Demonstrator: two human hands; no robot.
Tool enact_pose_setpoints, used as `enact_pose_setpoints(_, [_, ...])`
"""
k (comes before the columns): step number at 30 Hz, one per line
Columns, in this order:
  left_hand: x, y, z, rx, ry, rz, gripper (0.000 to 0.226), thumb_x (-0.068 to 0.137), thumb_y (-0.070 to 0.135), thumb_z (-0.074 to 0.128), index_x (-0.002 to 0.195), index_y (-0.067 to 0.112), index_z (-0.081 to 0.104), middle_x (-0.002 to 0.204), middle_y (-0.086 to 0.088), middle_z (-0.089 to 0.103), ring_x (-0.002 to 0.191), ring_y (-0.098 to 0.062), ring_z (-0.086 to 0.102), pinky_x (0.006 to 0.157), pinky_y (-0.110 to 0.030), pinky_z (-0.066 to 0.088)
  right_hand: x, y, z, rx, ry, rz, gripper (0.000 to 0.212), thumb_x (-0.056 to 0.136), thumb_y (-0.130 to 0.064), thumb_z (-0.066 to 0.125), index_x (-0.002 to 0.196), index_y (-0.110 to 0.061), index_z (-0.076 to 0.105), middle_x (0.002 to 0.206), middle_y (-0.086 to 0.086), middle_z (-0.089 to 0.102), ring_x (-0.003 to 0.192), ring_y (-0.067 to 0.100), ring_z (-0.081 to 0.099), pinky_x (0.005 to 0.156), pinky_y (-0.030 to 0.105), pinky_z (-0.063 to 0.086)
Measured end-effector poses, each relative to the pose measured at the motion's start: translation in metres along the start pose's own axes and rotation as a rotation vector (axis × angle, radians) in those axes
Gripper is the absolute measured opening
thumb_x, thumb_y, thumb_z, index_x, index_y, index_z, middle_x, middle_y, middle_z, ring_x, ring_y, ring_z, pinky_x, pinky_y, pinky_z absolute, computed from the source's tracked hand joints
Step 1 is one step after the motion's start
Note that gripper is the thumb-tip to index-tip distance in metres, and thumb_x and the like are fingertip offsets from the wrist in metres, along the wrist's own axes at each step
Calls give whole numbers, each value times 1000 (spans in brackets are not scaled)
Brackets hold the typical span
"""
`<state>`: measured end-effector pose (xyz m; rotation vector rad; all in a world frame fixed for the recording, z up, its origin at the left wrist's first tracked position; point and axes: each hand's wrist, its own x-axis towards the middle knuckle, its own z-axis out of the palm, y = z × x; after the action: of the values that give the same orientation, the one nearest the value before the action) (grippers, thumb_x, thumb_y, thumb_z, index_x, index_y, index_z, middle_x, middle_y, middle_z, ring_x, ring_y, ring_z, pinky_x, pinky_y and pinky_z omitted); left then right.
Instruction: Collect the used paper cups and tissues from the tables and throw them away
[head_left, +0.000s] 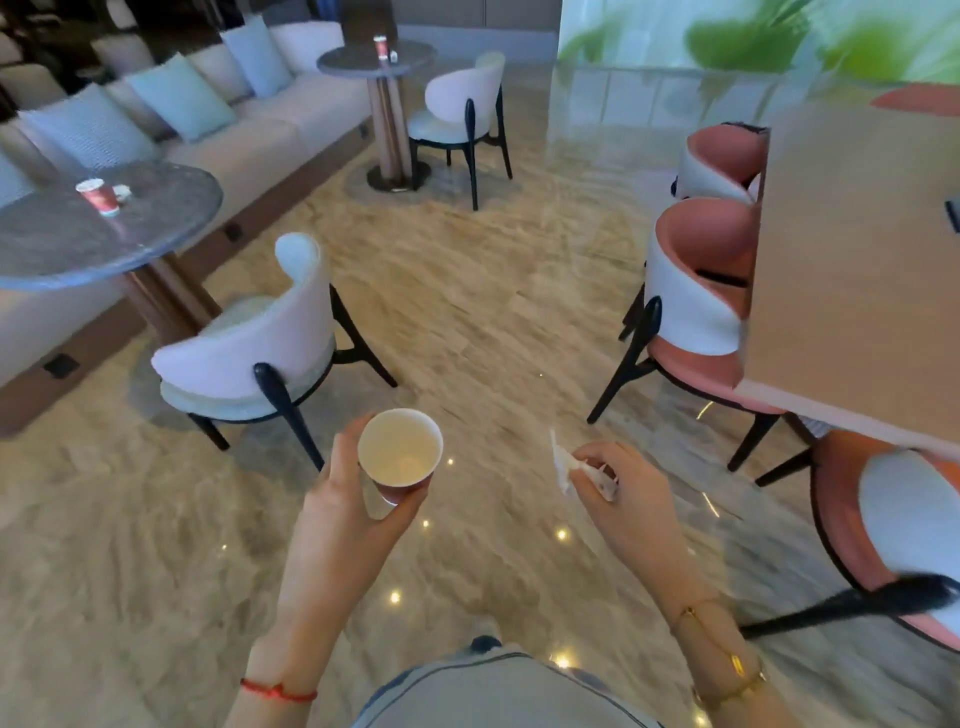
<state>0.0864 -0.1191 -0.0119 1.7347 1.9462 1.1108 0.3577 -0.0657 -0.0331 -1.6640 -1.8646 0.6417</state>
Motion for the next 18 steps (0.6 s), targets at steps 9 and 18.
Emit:
enact_pose_setpoints(9, [224,1,83,58,-149,82,77,70,37,83,133,22,42,119,1,60,102,-23,62,77,-38,56,190,39,4,-10,80,129,14,91,-22,62,105,-21,65,100,-9,60,85,3,55,71,8,39])
enact_pose_setpoints(18, [439,16,200,-1,-195,91,79,70,37,82,136,23,40,116,4,59,97,-17,63,72,-24,54,412,97,-14,28,118,169,15,90,-22,64,105,-20,64,100,-9,60,92,5,57,77,8,39])
